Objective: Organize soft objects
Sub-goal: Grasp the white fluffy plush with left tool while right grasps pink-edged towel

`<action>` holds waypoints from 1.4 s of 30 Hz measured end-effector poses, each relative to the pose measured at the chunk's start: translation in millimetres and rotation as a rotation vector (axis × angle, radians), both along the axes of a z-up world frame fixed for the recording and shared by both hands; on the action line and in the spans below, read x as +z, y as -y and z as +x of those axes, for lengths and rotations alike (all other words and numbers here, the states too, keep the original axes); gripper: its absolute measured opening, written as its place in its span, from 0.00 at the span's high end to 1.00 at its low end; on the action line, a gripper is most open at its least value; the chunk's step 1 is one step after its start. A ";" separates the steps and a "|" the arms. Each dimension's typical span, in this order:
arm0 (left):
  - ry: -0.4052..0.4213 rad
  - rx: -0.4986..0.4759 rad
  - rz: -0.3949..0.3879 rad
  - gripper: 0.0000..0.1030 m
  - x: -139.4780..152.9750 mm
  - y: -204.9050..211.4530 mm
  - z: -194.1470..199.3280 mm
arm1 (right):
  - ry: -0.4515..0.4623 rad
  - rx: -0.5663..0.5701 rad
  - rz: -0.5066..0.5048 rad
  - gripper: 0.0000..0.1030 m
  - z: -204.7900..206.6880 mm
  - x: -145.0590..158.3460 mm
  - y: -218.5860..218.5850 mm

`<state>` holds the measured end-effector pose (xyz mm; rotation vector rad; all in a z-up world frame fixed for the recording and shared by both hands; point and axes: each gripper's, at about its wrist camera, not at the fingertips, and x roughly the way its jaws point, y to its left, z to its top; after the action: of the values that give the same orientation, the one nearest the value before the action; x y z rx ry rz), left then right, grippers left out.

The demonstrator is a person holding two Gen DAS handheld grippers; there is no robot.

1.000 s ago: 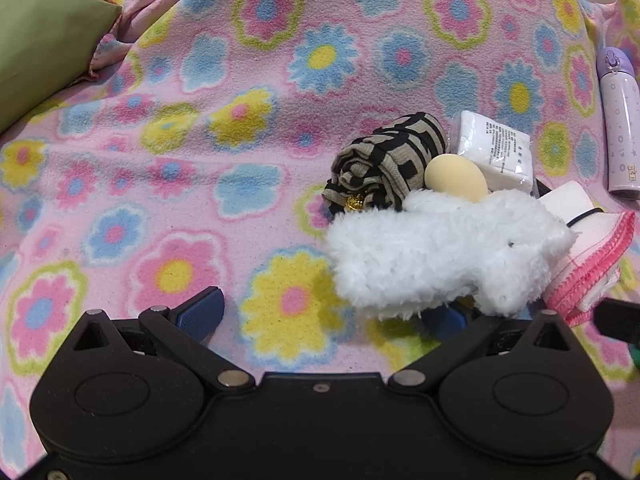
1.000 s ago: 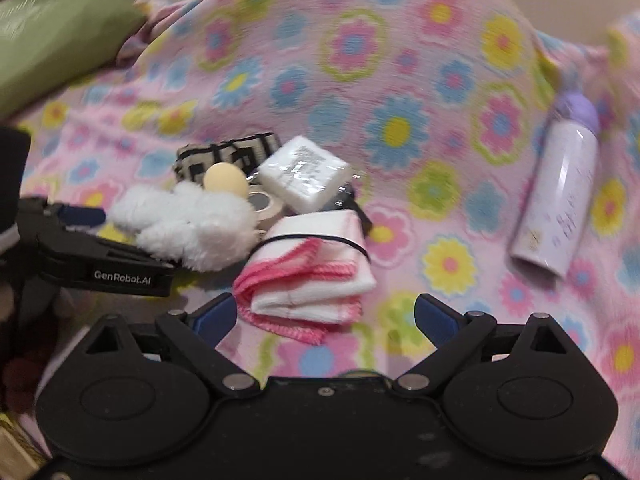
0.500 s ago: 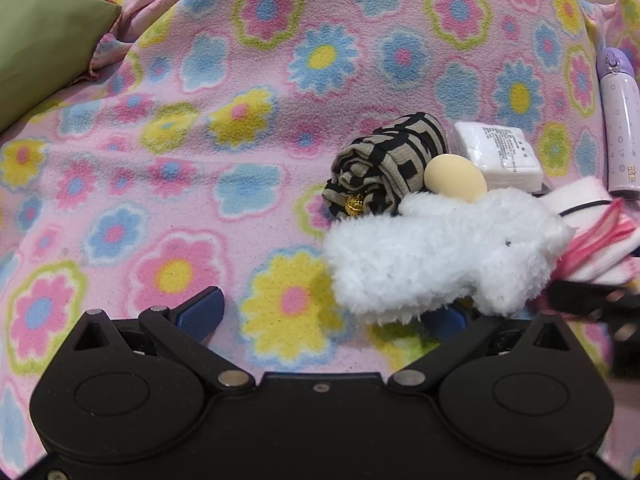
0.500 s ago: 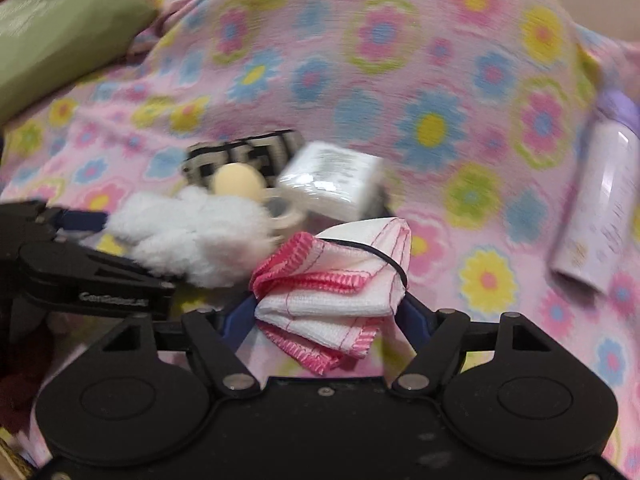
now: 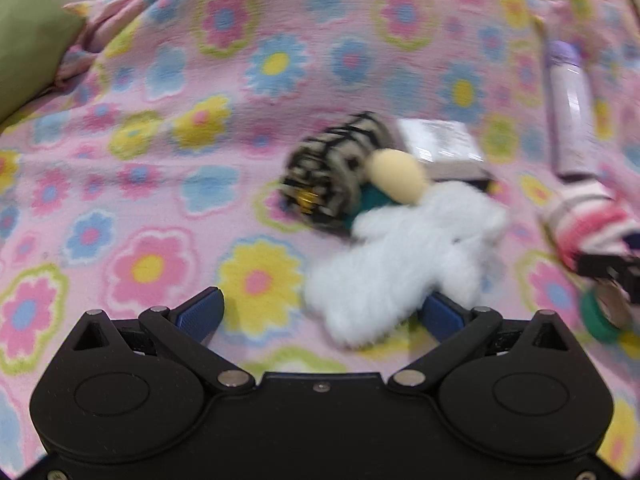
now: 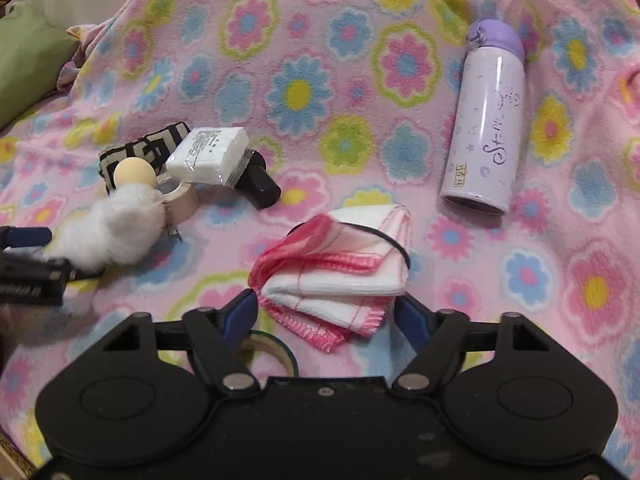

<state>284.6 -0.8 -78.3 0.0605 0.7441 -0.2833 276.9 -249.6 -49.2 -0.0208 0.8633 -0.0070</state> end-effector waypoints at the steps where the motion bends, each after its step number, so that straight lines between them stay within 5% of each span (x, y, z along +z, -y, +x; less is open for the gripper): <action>1: 0.001 -0.027 0.001 0.03 0.9 1.2 -5.3 | 0.007 -0.005 0.010 0.23 -3.3 0.2 1.7; 11: 0.051 -0.118 0.016 0.03 23.2 17.4 -2.0 | 0.011 -0.088 0.133 0.10 0.5 -13.0 23.7; 17: -0.030 -0.208 0.065 0.04 11.4 39.3 21.5 | 0.013 -0.100 0.168 0.04 -0.5 -17.8 29.0; 23: -0.130 -0.142 -0.041 0.32 11.3 39.4 31.6 | 0.010 -0.094 0.165 0.02 -0.5 -17.9 28.0; 26: -0.181 -0.105 -0.109 0.36 17.0 27.0 26.2 | 0.003 -0.092 0.164 0.00 0.3 -19.0 27.8; 30: -0.184 -0.050 -0.041 0.36 22.2 11.5 11.9 | -0.001 -0.089 0.159 0.00 1.1 -20.5 26.7; 35: -0.155 -0.055 0.103 0.30 12.5 4.8 3.4 | -0.019 -0.085 0.150 0.00 4.2 -22.1 24.9; 42: -0.140 -0.078 0.079 0.02 0.6 11.4 9.1 | -0.109 -0.069 0.164 0.00 18.1 -20.8 25.5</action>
<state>293.8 -12.2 -77.7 0.1457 0.8930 -0.3353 295.0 -275.0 -70.0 0.1636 0.9714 -0.0001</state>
